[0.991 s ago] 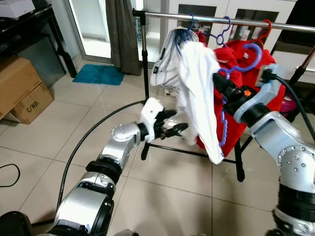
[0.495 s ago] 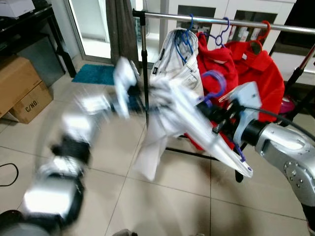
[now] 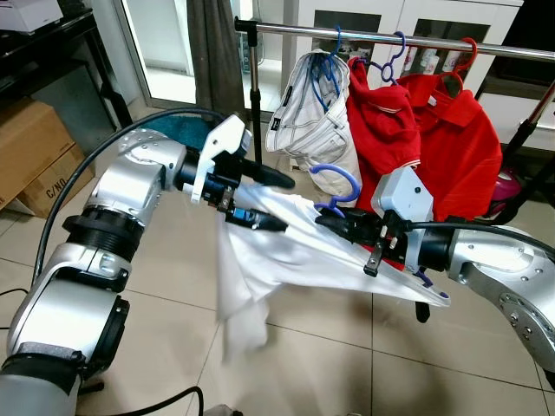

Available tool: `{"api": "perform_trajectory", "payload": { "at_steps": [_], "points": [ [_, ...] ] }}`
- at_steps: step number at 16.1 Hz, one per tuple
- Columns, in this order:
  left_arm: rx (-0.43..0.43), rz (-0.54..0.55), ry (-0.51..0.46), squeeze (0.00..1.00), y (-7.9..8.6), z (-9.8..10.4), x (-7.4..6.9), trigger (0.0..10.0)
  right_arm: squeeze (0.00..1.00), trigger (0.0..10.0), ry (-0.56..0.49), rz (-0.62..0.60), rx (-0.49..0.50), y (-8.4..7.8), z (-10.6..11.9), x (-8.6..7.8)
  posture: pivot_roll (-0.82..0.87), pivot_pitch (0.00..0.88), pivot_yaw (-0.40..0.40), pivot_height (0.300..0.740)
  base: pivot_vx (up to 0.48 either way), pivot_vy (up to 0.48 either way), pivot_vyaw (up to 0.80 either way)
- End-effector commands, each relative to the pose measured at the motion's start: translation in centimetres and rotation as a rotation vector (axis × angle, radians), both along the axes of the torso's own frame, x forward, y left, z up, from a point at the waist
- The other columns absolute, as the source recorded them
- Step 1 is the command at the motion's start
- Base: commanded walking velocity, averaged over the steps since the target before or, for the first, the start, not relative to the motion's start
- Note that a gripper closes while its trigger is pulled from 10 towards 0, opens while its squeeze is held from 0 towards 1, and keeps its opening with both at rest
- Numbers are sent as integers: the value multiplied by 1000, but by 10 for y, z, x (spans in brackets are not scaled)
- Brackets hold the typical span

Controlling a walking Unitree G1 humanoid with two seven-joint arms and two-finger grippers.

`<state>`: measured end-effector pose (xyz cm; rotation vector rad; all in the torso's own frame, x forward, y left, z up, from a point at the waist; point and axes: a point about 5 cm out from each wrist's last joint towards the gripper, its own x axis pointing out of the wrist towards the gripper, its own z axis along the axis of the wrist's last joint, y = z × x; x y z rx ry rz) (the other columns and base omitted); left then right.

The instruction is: Hang hanger

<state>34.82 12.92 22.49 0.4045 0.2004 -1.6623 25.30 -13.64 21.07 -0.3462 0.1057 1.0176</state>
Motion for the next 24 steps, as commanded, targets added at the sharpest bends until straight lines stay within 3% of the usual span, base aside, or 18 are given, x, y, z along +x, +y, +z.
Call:
{"api": "perform_trajectory", "payload": {
  "at_steps": [1, 3, 5, 7, 8, 9, 10, 11, 14, 15, 16, 17, 18, 21, 24],
  "points": [
    [46, -25, -19, 0, -4, 1, 2, 10000, 0, 10000, -57, 38, -6, 4, 8, -5, -249, 0, 58, 740, 0, 0, 0],
    [5, 9, -57, 0, -12, 3, 8, 10000, 0, 10000, -54, 43, -1, 4, 7, -7, -252, 0, 64, 740, 0, 0, 0],
    [-135, 53, -49, 0, -13, 15, 11, 10000, 0, 10000, -9, -31, 32, -1, -1, -6, -249, 0, 62, 740, 0, 0, 0],
    [-352, 117, 22, 0, -7, 23, 7, 10000, 0, 10000, 59, -173, 59, -12, -23, -4, -238, 0, 52, 740, 0, 0, 0],
    [-390, 183, 24, 0, -5, 15, 8, 10000, 0, 10000, 78, -220, 62, -15, -31, -5, -239, 0, 54, 740, 0, 0, 0],
    [-405, 271, 7, 0, -2, 6, 10, 10000, 0, 10000, 90, -258, 64, -17, -37, -6, -242, 0, 61, 740, 0, 0, 0],
    [-432, 528, -41, 0, 6, -15, 16, 10000, 0, 10000, 103, -381, 89, -22, -48, -5, -257, 0, 74, 740, 0, 0, 0],
    [-404, 636, -68, 0, 10, -31, 14, 10000, 0, 10000, 105, -461, 119, -24, -54, -4, -264, 0, 81, 740, 0, 0, 0],
    [-367, 727, -73, 0, 2, -59, 2, 10000, 0, 10000, 81, -595, 235, -25, -57, -3, -251, 0, 89, 740, 0, 0, 0],
    [-341, 741, -87, 1000, -5, -70, -5, 10000, 0, 10000, 79, -650, 323, -25, -56, -2, -241, 0, 86, 740, 0, 0, 0],
    [-328, 743, -102, 1000, -6, -73, -7, 10000, 0, 10000, 81, -661, 352, -25, -56, -2, -241, 0, 86, 740, 0, 0, 0],
    [-281, 786, -205, 1000, -6, -95, -18, 10000, 0, 10000, 128, -688, 492, -25, -52, 1, -233, 0, 98, 740, 0, 0, 0],
    [-286, 816, -191, 1000, -4, -104, -22, 10000, 0, 10000, 145, -676, 537, -25, -49, 3, -238, 0, 101, 740, 0, 0, 0],
    [-277, 777, -151, 1000, -8, -111, -28, 10000, 0, 10000, 142, -639, 558, -25, -40, 8, -250, 0, 92, 740, 0, 0, 0],
    [-347, 805, -104, 1000, -22, -103, -24, 10000, 0, 10000, 124, -624, 553, -25, -33, 16, -242, 0, 80, 740, 0, 0, 0]
  ]
}}
